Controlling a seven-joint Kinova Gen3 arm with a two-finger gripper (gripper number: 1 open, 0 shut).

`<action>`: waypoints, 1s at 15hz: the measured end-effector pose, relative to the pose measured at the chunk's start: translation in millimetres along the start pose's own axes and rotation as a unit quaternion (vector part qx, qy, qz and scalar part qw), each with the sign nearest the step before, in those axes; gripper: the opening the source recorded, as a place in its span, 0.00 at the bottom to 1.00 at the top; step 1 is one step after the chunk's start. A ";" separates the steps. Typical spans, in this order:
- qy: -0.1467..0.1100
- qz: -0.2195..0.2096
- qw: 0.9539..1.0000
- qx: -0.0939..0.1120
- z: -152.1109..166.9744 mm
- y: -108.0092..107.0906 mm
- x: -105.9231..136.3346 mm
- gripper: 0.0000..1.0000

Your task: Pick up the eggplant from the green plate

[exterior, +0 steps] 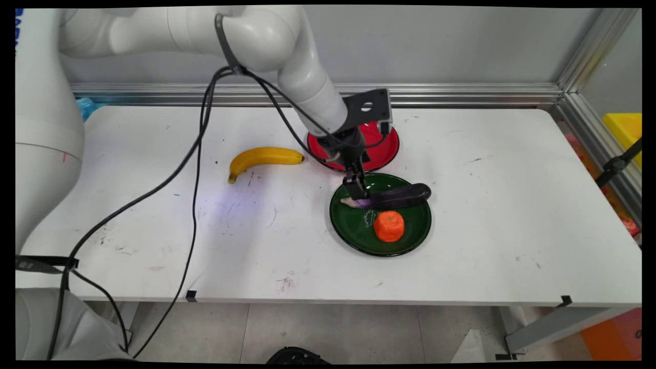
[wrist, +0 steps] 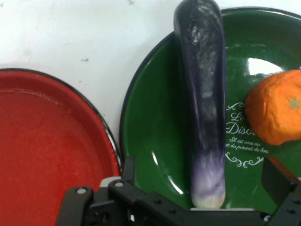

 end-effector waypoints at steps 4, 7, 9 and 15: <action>0.006 0.006 1.000 -0.001 20.8 5.2 -9.6 1.00; 0.012 0.010 1.000 -0.002 32.7 7.8 -16.8 1.00; 0.015 0.012 1.000 -0.002 39.5 9.1 -20.8 1.00; 0.025 0.010 1.000 -0.002 54.1 10.4 -28.4 0.00</action>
